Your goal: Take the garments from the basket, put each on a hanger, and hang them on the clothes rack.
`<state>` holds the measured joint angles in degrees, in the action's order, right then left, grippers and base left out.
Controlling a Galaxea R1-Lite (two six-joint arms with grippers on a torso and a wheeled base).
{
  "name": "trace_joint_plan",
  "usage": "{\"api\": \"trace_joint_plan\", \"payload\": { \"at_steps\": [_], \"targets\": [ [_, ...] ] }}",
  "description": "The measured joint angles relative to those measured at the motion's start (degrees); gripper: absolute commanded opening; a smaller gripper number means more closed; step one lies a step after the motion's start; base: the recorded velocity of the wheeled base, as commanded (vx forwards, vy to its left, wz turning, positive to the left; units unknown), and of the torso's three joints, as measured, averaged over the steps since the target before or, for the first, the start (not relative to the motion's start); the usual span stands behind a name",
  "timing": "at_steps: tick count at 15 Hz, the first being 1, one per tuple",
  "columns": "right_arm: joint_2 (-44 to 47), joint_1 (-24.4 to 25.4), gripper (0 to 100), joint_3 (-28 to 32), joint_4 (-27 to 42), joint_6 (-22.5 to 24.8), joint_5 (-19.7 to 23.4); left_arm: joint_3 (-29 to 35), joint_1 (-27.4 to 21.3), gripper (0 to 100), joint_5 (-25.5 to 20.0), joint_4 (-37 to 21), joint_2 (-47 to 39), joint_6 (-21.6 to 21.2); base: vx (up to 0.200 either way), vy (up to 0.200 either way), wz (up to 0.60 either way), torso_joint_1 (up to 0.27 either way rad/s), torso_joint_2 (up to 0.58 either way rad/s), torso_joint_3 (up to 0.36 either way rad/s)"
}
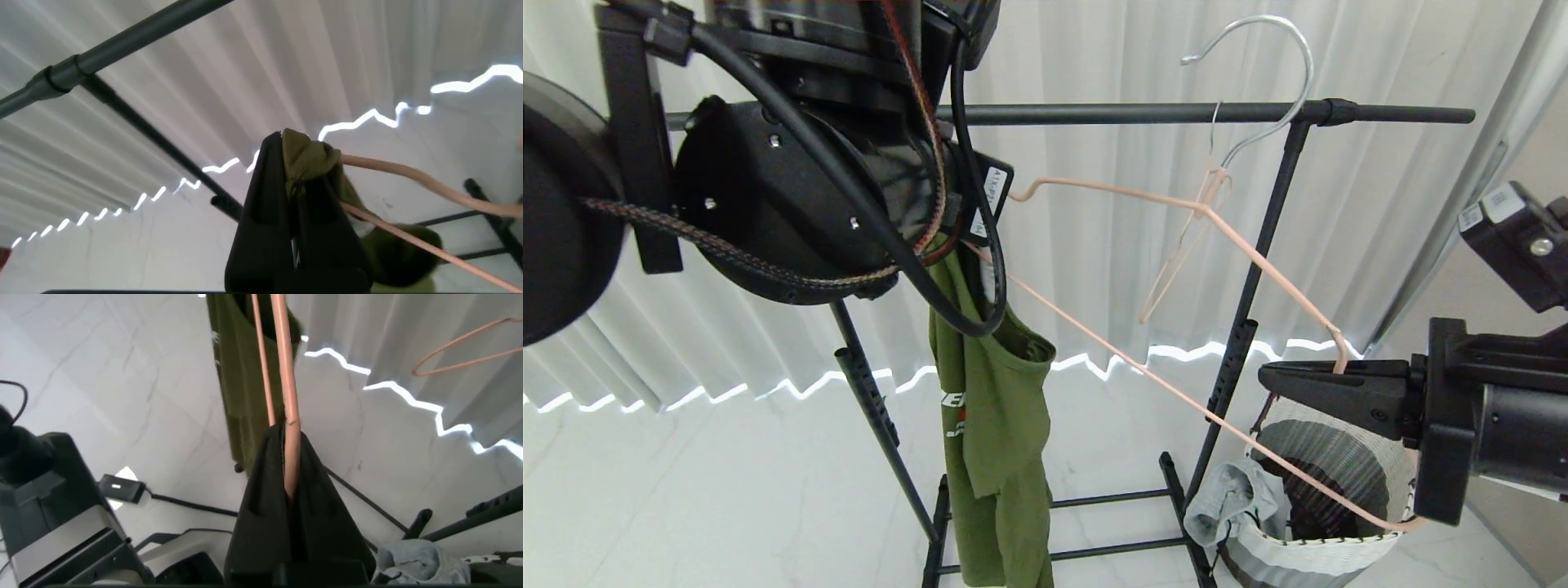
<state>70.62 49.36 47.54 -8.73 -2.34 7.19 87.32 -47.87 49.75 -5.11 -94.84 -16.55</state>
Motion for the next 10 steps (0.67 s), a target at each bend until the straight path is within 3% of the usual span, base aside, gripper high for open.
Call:
{"api": "trace_joint_plan", "payload": {
  "at_steps": [7, 10],
  "targets": [
    [0.6, 1.9, 0, -2.2, 0.2, -1.5, 0.1, 0.1, -2.2, 0, -0.4, 0.0, 0.7, 1.3, 0.0, 0.0, 0.0, 0.0, 0.0, 0.0],
    [2.5, 0.6, 0, -2.4, -4.1, -2.6, 0.2, 0.0, -4.1, 0, -3.1, 0.0, 1.9, 2.0, 0.0, 0.0, 0.0, 0.0, 0.0, 0.0]
  ]
}}
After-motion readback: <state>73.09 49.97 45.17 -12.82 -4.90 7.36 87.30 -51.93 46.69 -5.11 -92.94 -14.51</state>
